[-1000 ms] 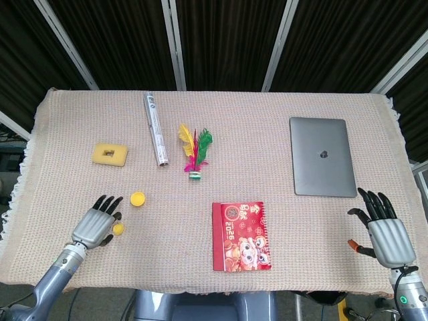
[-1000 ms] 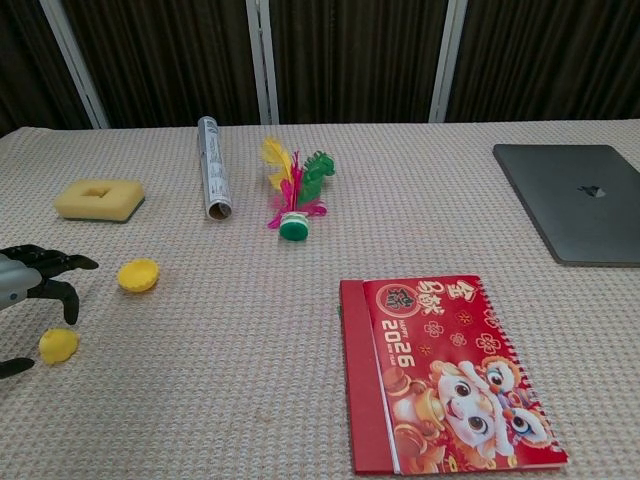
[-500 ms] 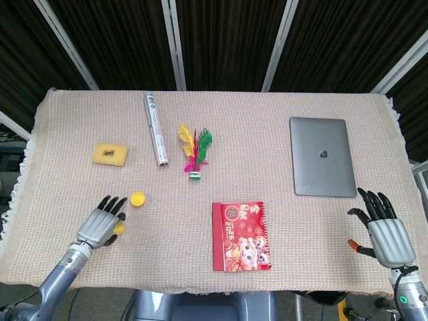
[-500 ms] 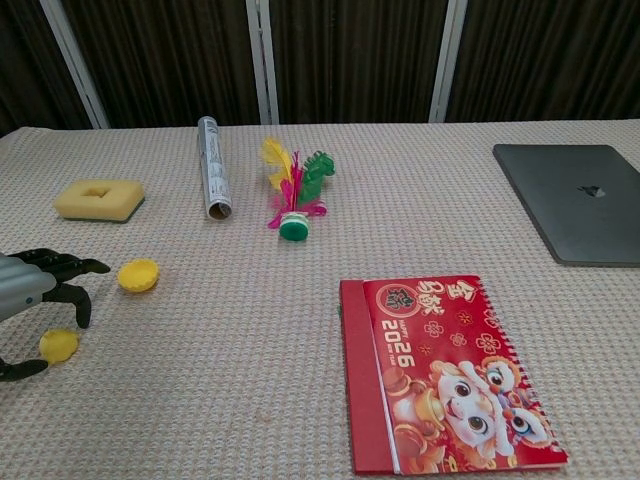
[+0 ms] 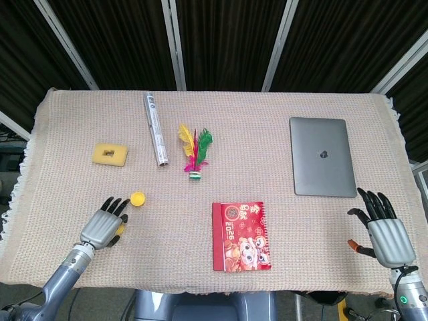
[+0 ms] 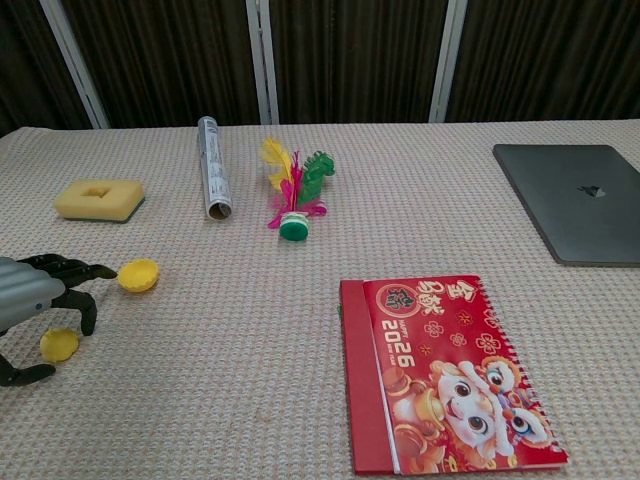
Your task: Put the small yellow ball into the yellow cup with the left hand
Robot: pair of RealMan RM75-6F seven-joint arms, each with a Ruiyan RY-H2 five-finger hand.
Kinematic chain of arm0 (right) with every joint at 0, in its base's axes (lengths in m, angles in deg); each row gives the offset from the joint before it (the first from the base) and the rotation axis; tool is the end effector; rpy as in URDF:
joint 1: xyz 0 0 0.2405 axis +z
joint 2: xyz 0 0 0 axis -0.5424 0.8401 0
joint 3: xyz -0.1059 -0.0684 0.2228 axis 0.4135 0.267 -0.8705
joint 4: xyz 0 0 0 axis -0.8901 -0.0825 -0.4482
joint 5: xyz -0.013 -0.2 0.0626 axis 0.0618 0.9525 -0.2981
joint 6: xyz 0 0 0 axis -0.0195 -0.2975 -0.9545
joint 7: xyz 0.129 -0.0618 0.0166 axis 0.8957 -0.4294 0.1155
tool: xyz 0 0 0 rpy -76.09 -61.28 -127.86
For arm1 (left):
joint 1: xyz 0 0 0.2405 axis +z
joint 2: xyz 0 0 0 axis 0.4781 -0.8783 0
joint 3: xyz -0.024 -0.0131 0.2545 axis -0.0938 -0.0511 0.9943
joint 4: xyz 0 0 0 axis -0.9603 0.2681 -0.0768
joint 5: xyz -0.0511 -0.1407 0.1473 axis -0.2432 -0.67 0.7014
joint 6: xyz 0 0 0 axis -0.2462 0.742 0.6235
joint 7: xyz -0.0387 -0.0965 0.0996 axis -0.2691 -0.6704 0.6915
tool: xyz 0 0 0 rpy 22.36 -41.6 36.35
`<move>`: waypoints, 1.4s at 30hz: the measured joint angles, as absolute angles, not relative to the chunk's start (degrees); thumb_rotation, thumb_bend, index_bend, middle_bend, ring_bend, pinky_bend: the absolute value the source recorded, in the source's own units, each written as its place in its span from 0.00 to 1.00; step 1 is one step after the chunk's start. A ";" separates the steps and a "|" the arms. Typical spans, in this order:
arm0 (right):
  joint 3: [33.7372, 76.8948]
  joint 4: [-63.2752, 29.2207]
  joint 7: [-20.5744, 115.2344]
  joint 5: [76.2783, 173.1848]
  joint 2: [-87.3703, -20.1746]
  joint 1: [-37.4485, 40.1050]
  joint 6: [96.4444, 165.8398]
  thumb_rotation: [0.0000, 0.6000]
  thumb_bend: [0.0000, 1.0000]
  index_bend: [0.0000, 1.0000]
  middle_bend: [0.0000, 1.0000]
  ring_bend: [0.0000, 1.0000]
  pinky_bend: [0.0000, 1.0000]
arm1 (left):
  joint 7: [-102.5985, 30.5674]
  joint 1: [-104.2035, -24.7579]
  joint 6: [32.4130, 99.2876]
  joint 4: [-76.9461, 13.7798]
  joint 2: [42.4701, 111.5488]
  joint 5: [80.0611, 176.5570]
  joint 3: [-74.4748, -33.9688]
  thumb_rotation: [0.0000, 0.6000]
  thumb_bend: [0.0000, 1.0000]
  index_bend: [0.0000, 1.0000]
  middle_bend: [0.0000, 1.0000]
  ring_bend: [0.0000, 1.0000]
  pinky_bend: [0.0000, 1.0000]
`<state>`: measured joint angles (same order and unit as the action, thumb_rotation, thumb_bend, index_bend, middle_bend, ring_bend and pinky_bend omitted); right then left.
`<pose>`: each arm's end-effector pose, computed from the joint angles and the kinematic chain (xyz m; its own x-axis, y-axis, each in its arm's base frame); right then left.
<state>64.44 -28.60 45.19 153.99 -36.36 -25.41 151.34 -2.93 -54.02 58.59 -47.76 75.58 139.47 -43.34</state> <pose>-0.3123 -0.1896 0.1475 0.4916 -0.0178 0.8706 -0.8625 -0.1476 0.4840 -0.2614 0.2370 -0.0059 0.7179 0.3582 0.5969 0.6959 -0.3925 -0.6014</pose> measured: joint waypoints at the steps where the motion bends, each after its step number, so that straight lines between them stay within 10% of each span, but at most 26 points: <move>1: 64.45 -28.62 45.20 153.98 -36.34 -25.42 151.33 1.00 0.00 0.35 0.00 0.00 0.00 | -2.82 -54.08 58.59 -47.83 75.57 139.37 -43.35 1.00 0.33 0.37 0.00 0.00 0.00; 42: 64.42 -28.60 45.04 153.97 -36.41 -25.33 151.29 1.00 0.00 0.36 0.00 0.00 0.00 | -0.18 -56.48 60.03 -50.55 73.71 137.15 -44.57 1.00 0.38 0.48 0.00 0.00 0.00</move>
<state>64.42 -28.60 45.04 153.97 -36.41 -25.33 151.29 -0.18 -56.48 60.03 -50.55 73.71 137.15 -44.57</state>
